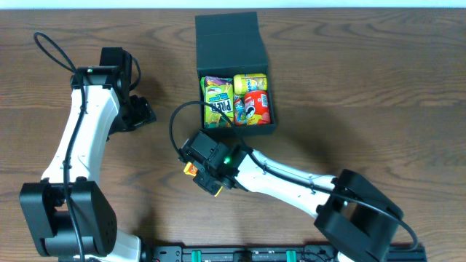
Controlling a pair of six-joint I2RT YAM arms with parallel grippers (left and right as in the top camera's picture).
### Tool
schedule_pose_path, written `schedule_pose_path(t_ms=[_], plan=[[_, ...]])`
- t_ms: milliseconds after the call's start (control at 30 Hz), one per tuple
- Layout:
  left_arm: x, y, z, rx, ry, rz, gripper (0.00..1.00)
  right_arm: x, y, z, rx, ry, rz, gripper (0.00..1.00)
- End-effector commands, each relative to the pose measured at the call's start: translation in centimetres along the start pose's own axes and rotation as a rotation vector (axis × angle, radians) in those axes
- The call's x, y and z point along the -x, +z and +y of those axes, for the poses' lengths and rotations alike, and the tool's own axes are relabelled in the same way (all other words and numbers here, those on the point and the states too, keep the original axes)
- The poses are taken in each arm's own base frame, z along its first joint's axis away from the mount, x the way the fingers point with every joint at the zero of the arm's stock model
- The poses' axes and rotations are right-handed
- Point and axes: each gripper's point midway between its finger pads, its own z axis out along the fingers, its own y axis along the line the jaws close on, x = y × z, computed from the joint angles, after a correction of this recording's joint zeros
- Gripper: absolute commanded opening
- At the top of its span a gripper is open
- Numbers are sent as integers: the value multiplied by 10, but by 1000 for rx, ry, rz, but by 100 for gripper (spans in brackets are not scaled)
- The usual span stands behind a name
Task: Pack container
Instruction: 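Lift the candy packet and carry it over the black box, then lower the candy packet into the box and open the right gripper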
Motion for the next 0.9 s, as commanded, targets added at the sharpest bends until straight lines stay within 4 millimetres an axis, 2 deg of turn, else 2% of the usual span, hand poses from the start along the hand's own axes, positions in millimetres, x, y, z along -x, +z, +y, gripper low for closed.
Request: schedule_pose_path(t_ms=[0,133,267,400,533,667,733,867], plan=[[-1,2,1,5,-5,10,95,28,-30,5,11,-1,-100,14],[-1,2,1,5,-5,10,95,47,-59,-4,4,23,-190,14],[-1,2,1,5,-5,10,95,64,-90,-30,-49,97,-285,15],[-1,2,1,5,-5,10,95,74,-111,-69,-110,208,-352,16],[-2,3,1,6,-5,10,95,78,-127,-118,-156,354,-402,16],[-1,2,1,5,-6,10,95,74,-137,-162,-190,514,-445,16],[-1,2,1,5,-6,10,95,70,-136,-176,-200,572,-447,15],[-1,2,1,5,-6,10,95,65,-126,-185,-191,648,-431,14]])
